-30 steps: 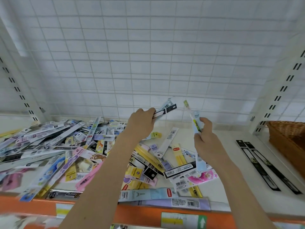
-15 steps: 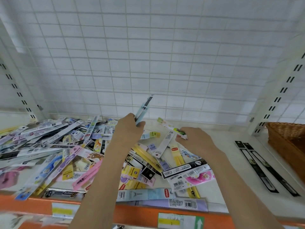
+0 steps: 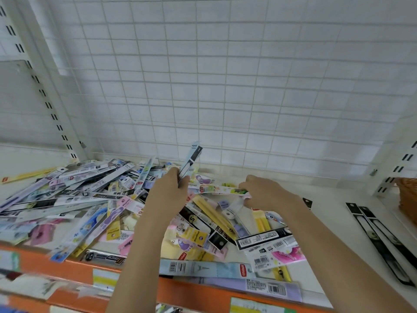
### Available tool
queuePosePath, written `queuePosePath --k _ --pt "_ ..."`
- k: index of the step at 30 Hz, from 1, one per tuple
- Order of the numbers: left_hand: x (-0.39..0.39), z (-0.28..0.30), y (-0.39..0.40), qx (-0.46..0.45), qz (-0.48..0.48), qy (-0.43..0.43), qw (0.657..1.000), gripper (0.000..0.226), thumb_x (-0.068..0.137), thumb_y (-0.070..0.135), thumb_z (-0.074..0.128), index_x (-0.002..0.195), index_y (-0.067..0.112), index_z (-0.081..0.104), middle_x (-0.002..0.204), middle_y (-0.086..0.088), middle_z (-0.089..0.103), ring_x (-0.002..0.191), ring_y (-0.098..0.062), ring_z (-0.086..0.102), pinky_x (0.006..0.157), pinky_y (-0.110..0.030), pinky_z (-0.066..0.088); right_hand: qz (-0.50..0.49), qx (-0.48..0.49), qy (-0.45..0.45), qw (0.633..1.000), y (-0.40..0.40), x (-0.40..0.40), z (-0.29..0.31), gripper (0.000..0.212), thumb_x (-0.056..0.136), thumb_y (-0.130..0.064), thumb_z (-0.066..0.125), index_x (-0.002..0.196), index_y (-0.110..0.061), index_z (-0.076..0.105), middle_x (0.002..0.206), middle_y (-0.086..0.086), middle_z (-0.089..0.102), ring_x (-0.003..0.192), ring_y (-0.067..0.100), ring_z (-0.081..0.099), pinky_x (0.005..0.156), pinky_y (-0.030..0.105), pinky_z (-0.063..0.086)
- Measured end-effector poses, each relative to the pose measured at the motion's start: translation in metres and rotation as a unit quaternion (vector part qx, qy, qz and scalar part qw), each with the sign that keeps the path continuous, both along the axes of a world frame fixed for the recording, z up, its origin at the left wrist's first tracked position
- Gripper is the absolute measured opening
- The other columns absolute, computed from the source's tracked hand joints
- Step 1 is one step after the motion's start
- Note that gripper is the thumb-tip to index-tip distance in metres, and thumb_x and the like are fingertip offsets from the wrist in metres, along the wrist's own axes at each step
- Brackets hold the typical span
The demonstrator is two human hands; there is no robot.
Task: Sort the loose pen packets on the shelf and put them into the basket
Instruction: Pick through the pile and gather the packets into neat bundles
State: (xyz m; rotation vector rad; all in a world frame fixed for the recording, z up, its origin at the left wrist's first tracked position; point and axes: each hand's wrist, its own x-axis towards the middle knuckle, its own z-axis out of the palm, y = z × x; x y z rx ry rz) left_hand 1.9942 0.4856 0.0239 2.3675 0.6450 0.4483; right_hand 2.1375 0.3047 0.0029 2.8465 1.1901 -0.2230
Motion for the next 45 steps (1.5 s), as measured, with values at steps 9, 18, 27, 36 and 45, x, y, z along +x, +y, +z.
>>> queuePosePath --k 9,18,27,36,45 --pt "-0.006 -0.001 0.006 0.011 -0.004 0.017 1.0 0.023 0.095 0.028 0.047 0.084 0.009 0.044 0.062 0.001 0.043 0.053 -0.012 0.04 0.047 -0.024 0.028 -0.022 -0.05 0.041 0.998 0.01 -0.003 0.004 0.049 0.09 -0.029 0.049 0.137 -0.021 0.038 0.13 0.011 0.038 0.11 0.034 0.052 0.078 0.035 0.042" --pt "-0.025 -0.005 0.015 0.014 -0.012 0.118 0.993 0.028 0.08 0.03 0.069 0.09 0.007 0.055 0.072 -0.005 0.053 0.066 -0.024 0.053 0.059 -0.028 0.04 -0.022 -0.031 0.05 0.998 0.012 -0.01 0.0 0.048 0.092 -0.021 0.047 0.139 -0.023 0.037 0.127 0.009 0.038 0.105 0.031 0.053 0.073 0.032 0.039" --pt "-0.017 -0.019 0.011 0.062 -0.023 0.151 0.986 0.024 0.086 0.023 0.058 0.067 0.013 0.047 0.062 0.001 0.046 0.068 -0.024 0.052 0.062 -0.031 0.044 -0.054 0.027 -0.007 0.998 0.01 -0.021 -0.009 0.044 0.09 -0.024 0.046 0.133 -0.028 0.042 0.123 0.002 0.04 0.098 0.026 0.056 0.069 0.03 0.04" --pt "-0.01 0.016 0.015 0.093 -0.02 0.06 0.994 0.045 0.097 0.026 0.043 0.054 0.017 0.032 0.053 0.0 0.035 0.047 -0.012 0.034 0.044 -0.024 0.027 -0.047 0.154 -0.088 0.983 0.015 -0.023 0.002 0.028 0.096 -0.022 0.047 0.123 -0.017 0.044 0.111 0.003 0.06 0.094 0.028 0.059 0.065 0.032 0.041" --pt "-0.018 0.035 0.023 -0.031 -0.045 -0.024 0.998 0.033 0.1 0.029 0.034 0.067 0.026 0.038 0.052 0.007 0.062 0.025 0.002 0.038 0.038 -0.016 0.031 -0.039 0.057 -0.009 0.998 0.026 -0.021 -0.008 0.041 0.091 -0.044 0.053 0.121 -0.015 0.056 0.118 0.006 0.05 0.102 0.026 0.056 0.075 0.034 0.045"
